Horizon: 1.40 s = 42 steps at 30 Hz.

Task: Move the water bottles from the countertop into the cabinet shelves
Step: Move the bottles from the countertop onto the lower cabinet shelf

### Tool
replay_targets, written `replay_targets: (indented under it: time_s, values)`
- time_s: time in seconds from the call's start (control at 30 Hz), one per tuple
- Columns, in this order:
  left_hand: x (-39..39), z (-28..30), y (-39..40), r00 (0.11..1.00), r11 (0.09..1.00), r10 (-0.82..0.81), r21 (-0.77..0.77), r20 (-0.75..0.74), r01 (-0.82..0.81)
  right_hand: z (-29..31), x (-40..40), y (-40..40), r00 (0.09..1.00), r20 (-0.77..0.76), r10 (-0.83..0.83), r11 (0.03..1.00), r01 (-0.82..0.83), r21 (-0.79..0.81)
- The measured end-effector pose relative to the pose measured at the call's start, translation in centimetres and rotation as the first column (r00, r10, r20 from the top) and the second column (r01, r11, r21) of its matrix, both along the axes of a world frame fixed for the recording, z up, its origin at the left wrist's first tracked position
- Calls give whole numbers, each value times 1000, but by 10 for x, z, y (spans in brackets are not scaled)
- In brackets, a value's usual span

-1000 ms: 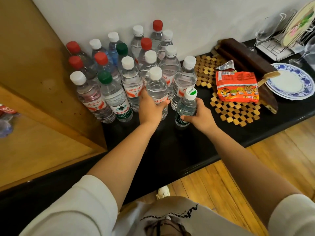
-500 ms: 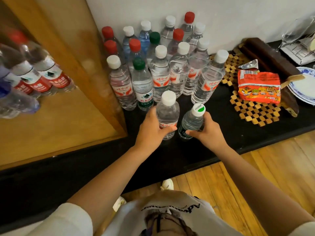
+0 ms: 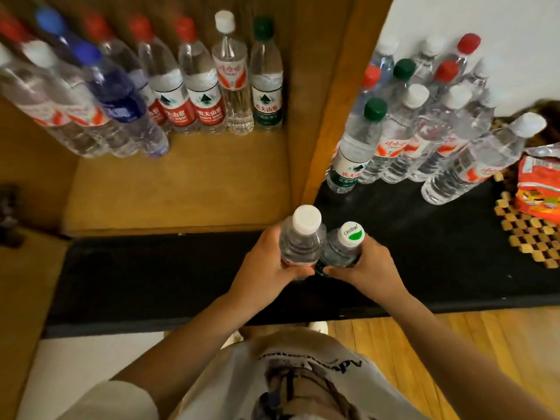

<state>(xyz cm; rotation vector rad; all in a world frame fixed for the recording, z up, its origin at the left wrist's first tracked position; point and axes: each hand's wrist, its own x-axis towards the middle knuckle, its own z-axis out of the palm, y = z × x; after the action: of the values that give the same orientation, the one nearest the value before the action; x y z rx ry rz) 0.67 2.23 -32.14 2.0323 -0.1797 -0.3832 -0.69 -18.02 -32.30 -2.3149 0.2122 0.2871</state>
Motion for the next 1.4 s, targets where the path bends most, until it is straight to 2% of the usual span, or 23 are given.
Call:
replay_targets:
  time_s: [0.27, 0.43, 0.53, 0.67, 0.8, 1.23, 1.4]
  values:
    - [15, 11, 81, 998, 998, 53, -20, -34, -54, 5, 22, 75, 988, 26, 151, 988, -152, 33]
    - [46, 26, 120, 994, 997, 78, -35, 76, -76, 17, 52, 115, 972, 121, 201, 979, -204, 9]
    - [72, 31, 134, 982, 990, 133, -69, 136, -124, 25, 76, 132, 974, 155, 168, 986, -170, -1]
    - [100, 27, 143, 962, 968, 239, -112, 131, -225, 23, 107, 150, 985, 134, 110, 992, -118, 50]
    - [120, 21, 151, 937, 951, 307, -89, 167, -296, 16, 131, 163, 994, 104, 44, 997, -50, 54]
    - [193, 26, 163, 888, 926, 377, -109, 262, -361, 18, 205, 200, 994, 107, -9, 998, 2, 69]
    - [212, 23, 160, 874, 901, 434, -110, 216, -420, 19, 230, 212, 997, 78, -25, 996, 18, 87]
